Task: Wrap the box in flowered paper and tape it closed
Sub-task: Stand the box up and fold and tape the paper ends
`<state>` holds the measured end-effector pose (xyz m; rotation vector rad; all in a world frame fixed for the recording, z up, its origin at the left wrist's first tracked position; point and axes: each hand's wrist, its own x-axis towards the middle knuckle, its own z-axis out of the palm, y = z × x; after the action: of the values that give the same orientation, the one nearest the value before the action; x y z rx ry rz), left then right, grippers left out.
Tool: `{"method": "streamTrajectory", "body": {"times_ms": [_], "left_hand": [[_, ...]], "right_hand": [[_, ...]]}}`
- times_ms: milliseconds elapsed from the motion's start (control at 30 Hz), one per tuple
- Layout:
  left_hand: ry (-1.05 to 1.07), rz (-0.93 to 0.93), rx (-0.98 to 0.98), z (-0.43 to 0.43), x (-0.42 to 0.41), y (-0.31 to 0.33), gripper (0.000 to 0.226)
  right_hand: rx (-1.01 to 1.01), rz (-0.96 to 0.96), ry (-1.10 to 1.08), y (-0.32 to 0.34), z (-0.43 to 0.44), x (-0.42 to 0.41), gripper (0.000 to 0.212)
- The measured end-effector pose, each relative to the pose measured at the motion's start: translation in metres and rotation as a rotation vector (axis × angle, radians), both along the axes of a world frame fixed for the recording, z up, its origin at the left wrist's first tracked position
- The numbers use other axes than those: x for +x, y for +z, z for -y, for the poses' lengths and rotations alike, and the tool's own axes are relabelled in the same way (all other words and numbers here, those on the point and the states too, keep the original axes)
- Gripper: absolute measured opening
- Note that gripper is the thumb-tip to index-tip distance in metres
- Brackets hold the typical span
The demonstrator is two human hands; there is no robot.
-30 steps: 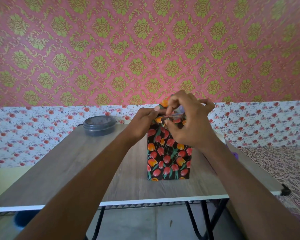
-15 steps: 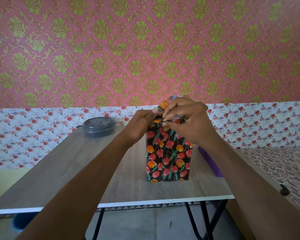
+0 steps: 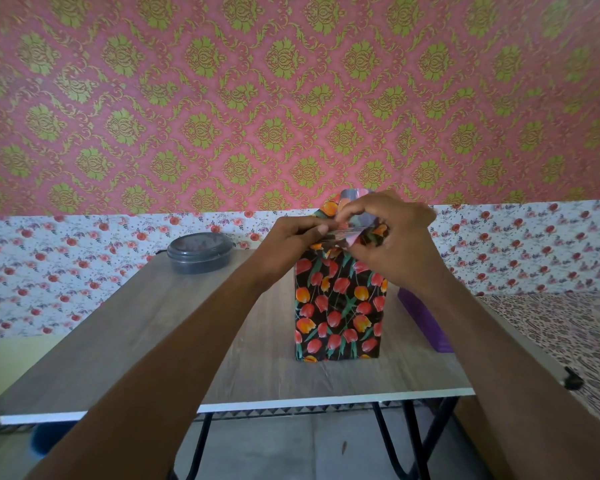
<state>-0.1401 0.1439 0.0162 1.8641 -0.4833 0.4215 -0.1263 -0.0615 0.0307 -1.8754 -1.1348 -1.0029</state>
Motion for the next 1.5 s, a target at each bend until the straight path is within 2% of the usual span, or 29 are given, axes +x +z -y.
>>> {"method": "streamTrajectory", "body": {"times_ms": [133,200,300,400,533,667,767,933,1000,1100,1167,1267,1400,1500], "left_hand": [[0.075,0.106,0.159,0.000,0.002,0.002,0.026],[0.114,0.145,0.222,-0.001,0.003,0.005,0.026],[0.147,0.109,0.203,-0.002,0.002,0.009,0.030],[0.194,0.174,0.324,-0.001,0.004,0.011,0.020],[0.227,0.213,0.425,-0.001,0.008,0.011,0.021],[0.268,0.268,0.474,-0.004,0.011,0.010,0.022],[0.233,0.200,0.449,-0.004,0.004,0.012,0.023],[0.197,0.118,0.364,-0.004,-0.001,0.005,0.028],[0.209,0.118,0.337,-0.004,-0.001,0.003,0.031],[0.245,0.136,0.365,-0.003,-0.001,0.002,0.030],[0.261,0.146,0.360,-0.002,0.001,0.001,0.028],[0.285,0.146,0.345,-0.003,0.005,0.000,0.026],[0.305,0.142,0.328,-0.004,0.006,-0.001,0.027],[0.325,0.144,0.318,-0.004,0.003,0.001,0.030]], "right_hand": [[-0.114,0.114,-0.064,-0.006,0.011,0.016,0.015],[-0.094,0.173,-0.073,-0.009,0.012,0.016,0.016],[-0.032,0.293,-0.140,-0.011,0.015,0.011,0.017],[0.047,0.287,-0.167,-0.017,0.021,0.011,0.025],[0.148,0.138,-0.144,-0.037,0.033,0.004,0.047],[0.290,0.015,-0.196,-0.063,0.044,0.004,0.041],[0.327,-0.081,-0.397,-0.091,0.060,0.021,0.040],[0.278,-0.566,-0.841,-0.120,0.082,0.035,0.055],[0.229,-0.729,-0.909,-0.131,0.094,0.045,0.069],[0.126,-0.845,-0.842,-0.144,0.107,0.059,0.079],[0.166,-0.883,-0.797,-0.149,0.113,0.066,0.074],[0.275,-0.931,-0.831,-0.145,0.117,0.071,0.079],[0.223,-1.082,-0.790,-0.140,0.128,0.082,0.072],[0.100,-1.155,-0.820,-0.131,0.135,0.091,0.093]]}}
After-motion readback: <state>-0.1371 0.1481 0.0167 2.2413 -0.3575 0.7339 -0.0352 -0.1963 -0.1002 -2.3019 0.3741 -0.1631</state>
